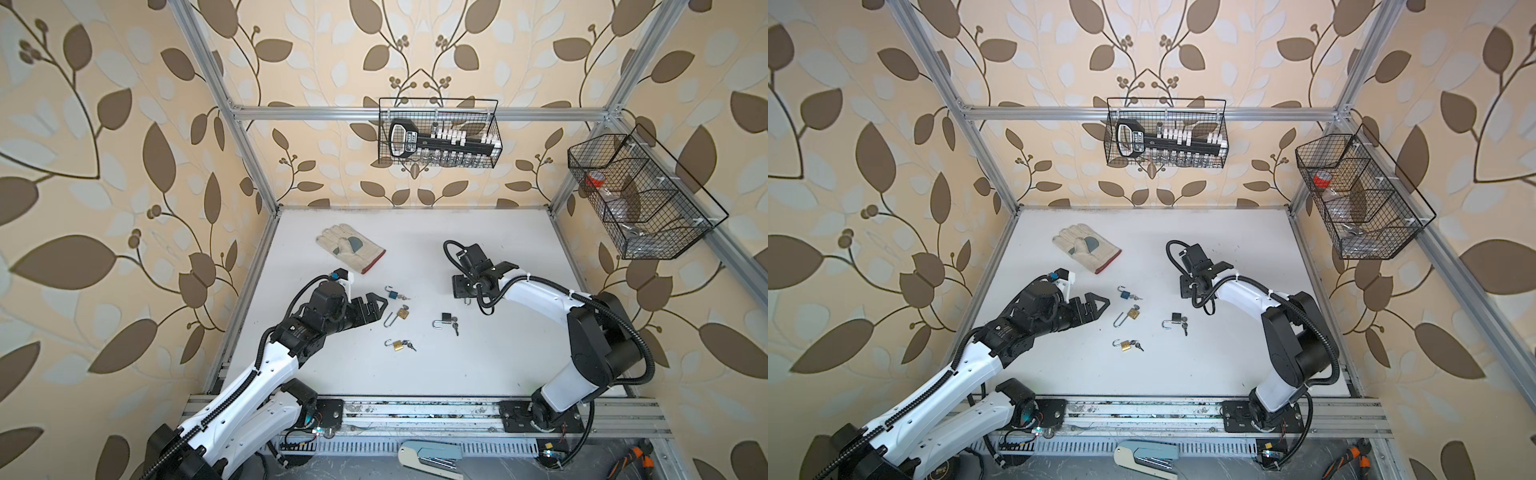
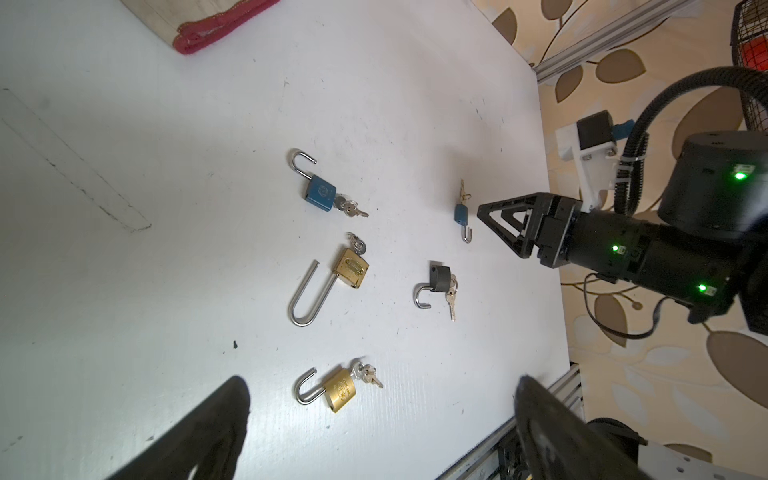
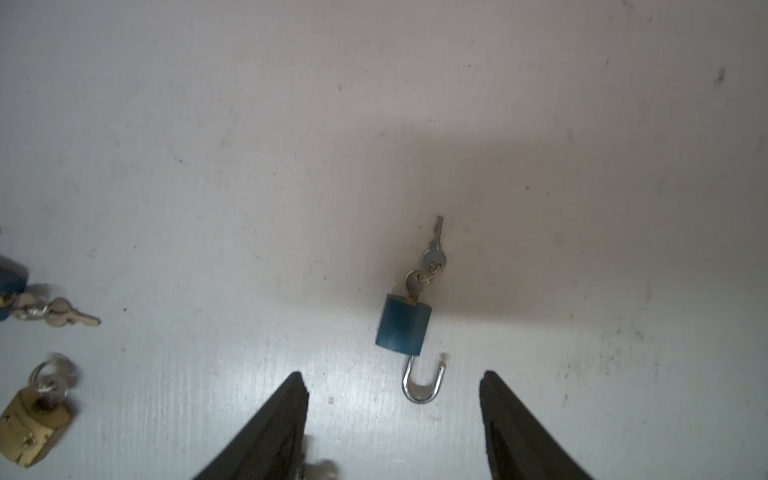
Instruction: Lock with the key
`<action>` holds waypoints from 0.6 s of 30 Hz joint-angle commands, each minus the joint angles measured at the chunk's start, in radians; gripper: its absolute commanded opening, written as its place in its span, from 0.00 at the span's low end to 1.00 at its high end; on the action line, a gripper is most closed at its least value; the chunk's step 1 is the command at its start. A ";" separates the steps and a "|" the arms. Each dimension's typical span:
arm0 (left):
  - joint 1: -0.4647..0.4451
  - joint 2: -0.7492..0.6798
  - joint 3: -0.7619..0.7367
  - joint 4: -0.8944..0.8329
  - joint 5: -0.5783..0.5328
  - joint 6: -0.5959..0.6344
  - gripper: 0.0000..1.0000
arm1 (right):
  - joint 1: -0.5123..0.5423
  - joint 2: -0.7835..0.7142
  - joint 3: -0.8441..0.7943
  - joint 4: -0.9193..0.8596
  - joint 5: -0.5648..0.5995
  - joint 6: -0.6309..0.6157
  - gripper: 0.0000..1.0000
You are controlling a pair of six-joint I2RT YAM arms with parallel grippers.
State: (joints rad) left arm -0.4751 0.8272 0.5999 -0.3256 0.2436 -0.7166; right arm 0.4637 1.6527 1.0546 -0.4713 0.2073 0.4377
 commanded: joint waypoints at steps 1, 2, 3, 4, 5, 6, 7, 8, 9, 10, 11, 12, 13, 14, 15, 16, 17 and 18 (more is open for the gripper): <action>0.021 0.006 0.003 0.034 0.048 -0.007 0.99 | 0.001 0.038 0.042 -0.003 0.045 0.085 0.64; 0.027 0.010 0.004 0.034 0.053 -0.006 0.99 | 0.002 0.050 0.049 -0.003 0.047 0.090 0.64; 0.031 0.013 0.007 0.033 0.058 -0.001 0.99 | 0.001 0.064 0.056 -0.003 0.048 0.093 0.63; 0.033 0.017 0.009 0.031 0.062 0.001 0.99 | 0.002 0.074 0.059 -0.003 0.048 0.096 0.62; 0.035 0.018 0.011 0.028 0.063 0.003 0.99 | 0.001 0.085 0.061 0.000 0.047 0.100 0.62; 0.036 0.020 0.011 0.025 0.063 0.005 0.99 | 0.000 0.094 0.059 0.003 0.045 0.101 0.61; 0.038 0.019 0.011 0.023 0.063 0.006 0.99 | -0.002 0.101 0.057 0.007 0.037 0.103 0.60; 0.039 0.020 0.012 0.021 0.065 0.009 0.99 | -0.006 0.110 0.055 0.014 0.028 0.106 0.59; 0.042 0.020 0.012 0.020 0.065 0.009 0.99 | -0.007 0.119 0.053 0.019 0.020 0.106 0.58; 0.043 0.021 0.012 0.021 0.065 0.011 0.99 | -0.008 0.124 0.052 0.023 0.013 0.106 0.58; 0.044 0.023 0.013 0.021 0.066 0.011 0.99 | -0.010 0.130 0.052 0.027 0.006 0.105 0.57; 0.046 0.028 0.015 0.022 0.068 0.012 0.99 | -0.010 0.140 0.052 0.030 -0.001 0.104 0.56; 0.046 0.030 0.016 0.022 0.070 0.013 0.99 | -0.012 0.144 0.053 0.033 -0.006 0.104 0.56; 0.046 0.034 0.018 0.023 0.071 0.013 0.99 | -0.011 0.149 0.054 0.035 -0.011 0.104 0.55; 0.046 0.037 0.020 0.023 0.073 0.013 0.99 | -0.013 0.153 0.052 0.036 -0.012 0.105 0.55; 0.046 0.039 0.021 0.023 0.073 0.014 0.99 | -0.013 0.157 0.050 0.040 -0.016 0.105 0.54; 0.046 0.038 0.022 0.023 0.073 0.014 0.99 | -0.015 0.161 0.048 0.042 -0.017 0.103 0.54; 0.047 0.040 0.022 0.023 0.072 0.014 0.99 | -0.018 0.164 0.045 0.046 -0.022 0.102 0.54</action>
State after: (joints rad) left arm -0.4431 0.8680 0.5999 -0.3180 0.2901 -0.7155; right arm 0.4511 1.7935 1.0889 -0.4370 0.2043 0.5282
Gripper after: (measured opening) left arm 0.990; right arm 0.540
